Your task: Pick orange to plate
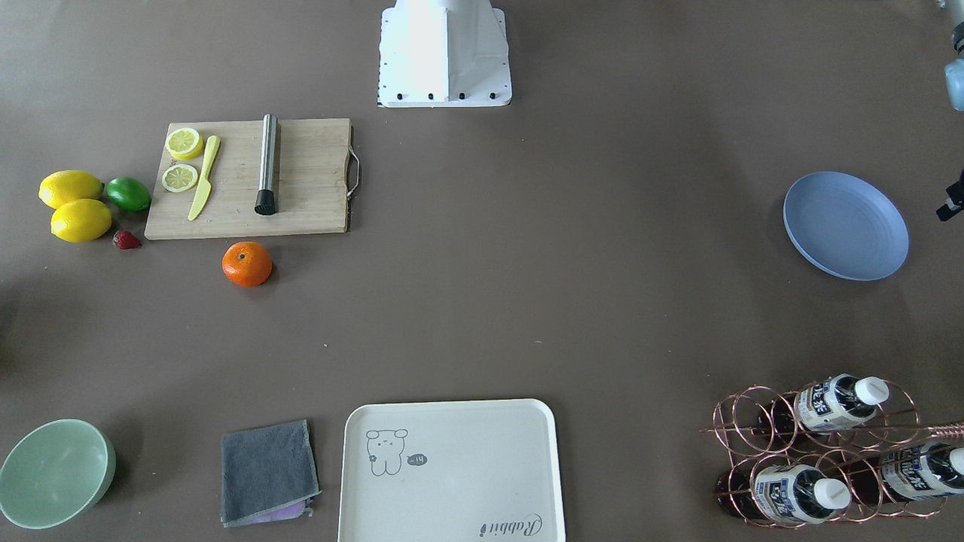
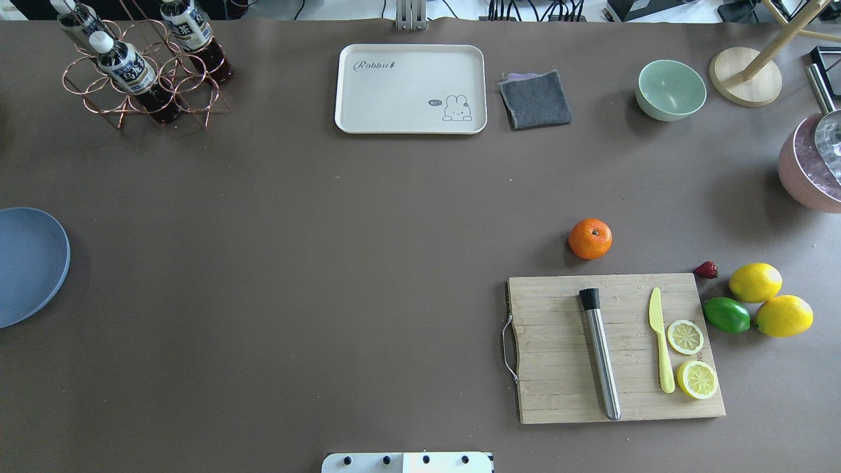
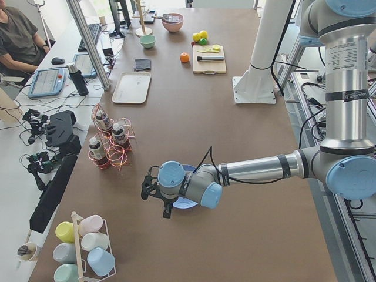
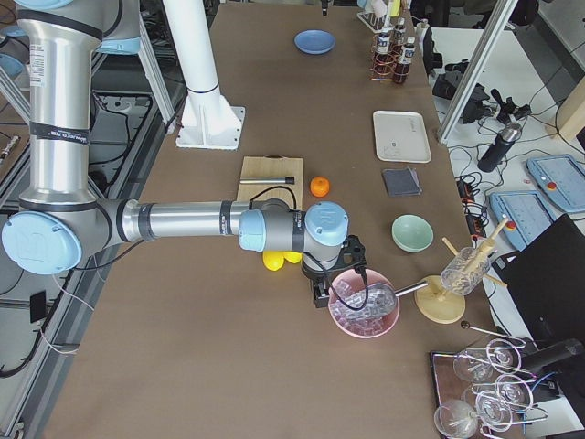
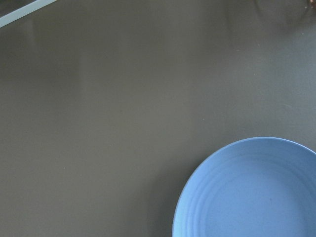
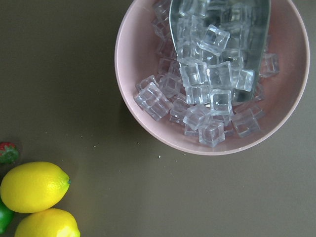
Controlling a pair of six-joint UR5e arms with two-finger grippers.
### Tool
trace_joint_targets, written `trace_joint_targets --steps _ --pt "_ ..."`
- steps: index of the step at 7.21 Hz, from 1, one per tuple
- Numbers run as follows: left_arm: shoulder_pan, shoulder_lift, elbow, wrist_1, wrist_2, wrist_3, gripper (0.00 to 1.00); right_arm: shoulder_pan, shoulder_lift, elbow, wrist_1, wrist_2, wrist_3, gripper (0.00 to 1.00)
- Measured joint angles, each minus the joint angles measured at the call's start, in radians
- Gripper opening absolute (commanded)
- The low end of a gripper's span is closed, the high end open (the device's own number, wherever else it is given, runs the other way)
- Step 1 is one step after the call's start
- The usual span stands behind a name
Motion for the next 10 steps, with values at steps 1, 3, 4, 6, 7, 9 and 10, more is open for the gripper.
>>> trace_joint_targets --steps 1,3,4,6,7,9,10 --pt "0.043 -0.007 0.050 -0.079 0.033 -0.049 0.90 -0.014 0.003 0.008 0.000 0.007 0.000 1.00" --pt "0.096 -0.015 0.110 -0.154 0.067 -0.083 0.87 -0.032 0.004 0.031 0.001 0.010 -0.001 1.00" --pt "0.114 -0.017 0.121 -0.165 0.068 -0.086 0.84 -0.036 0.005 0.041 0.000 0.011 -0.001 1.00" --pt "0.152 -0.017 0.127 -0.170 0.050 -0.084 0.39 -0.040 0.004 0.053 0.000 0.012 -0.001 1.00" --pt "0.163 -0.013 0.127 -0.171 0.042 -0.082 0.00 -0.040 0.004 0.054 0.000 0.012 -0.001 1.00" --pt "0.167 -0.011 0.123 -0.170 0.037 -0.084 0.00 -0.041 0.004 0.058 0.000 0.013 -0.001 1.00" --pt "0.167 -0.013 0.120 -0.169 0.037 -0.086 0.00 -0.041 0.004 0.061 0.000 0.016 -0.001 1.00"
